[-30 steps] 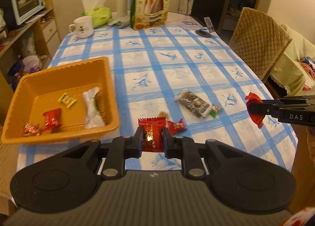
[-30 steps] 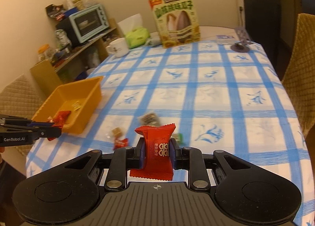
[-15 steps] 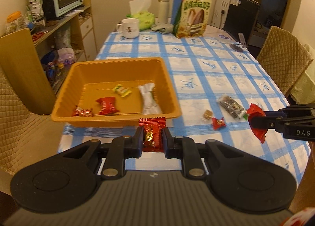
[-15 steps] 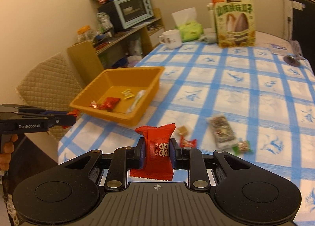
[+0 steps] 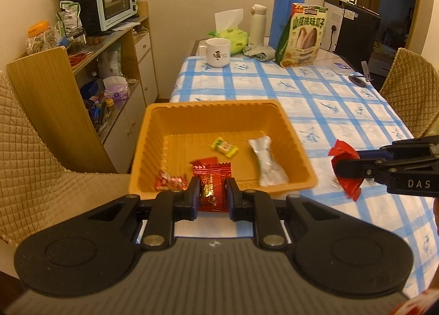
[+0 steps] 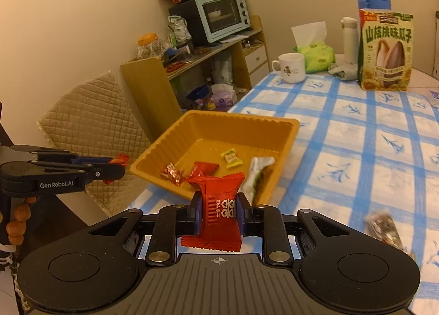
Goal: Organize snacks
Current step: 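Carry the red bag and red candy over the orange tray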
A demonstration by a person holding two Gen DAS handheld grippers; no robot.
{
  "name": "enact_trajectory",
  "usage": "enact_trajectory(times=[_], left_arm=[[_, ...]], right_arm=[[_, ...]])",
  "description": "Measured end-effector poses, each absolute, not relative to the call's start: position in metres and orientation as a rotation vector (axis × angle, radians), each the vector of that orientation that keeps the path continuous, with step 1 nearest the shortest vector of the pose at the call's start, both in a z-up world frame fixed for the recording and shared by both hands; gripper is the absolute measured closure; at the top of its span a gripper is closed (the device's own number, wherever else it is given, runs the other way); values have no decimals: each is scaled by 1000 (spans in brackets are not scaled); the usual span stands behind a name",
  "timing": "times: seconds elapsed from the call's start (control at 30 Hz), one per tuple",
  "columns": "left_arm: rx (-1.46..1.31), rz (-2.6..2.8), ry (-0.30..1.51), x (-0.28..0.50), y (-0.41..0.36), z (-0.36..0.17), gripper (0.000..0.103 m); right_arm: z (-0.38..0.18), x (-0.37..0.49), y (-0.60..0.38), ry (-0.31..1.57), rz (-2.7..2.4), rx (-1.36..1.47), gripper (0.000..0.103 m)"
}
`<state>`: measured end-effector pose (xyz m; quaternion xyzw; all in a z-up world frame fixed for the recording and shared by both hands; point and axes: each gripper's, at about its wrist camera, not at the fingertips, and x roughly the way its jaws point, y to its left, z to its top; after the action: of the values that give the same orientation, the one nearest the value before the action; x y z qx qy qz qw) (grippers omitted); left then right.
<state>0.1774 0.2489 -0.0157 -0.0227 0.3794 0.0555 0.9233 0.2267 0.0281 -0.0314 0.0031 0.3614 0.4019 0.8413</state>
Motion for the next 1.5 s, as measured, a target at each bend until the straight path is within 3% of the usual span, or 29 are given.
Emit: enact_trajectory(times=[0.67, 1.5], left_arm=[[-2, 69, 822, 278, 315, -42, 85], [-37, 44, 928, 351, 334, -91, 85]], right_arm=[[-53, 303, 140, 806, 763, 22, 78], [-83, 358, 161, 877, 664, 42, 78]])
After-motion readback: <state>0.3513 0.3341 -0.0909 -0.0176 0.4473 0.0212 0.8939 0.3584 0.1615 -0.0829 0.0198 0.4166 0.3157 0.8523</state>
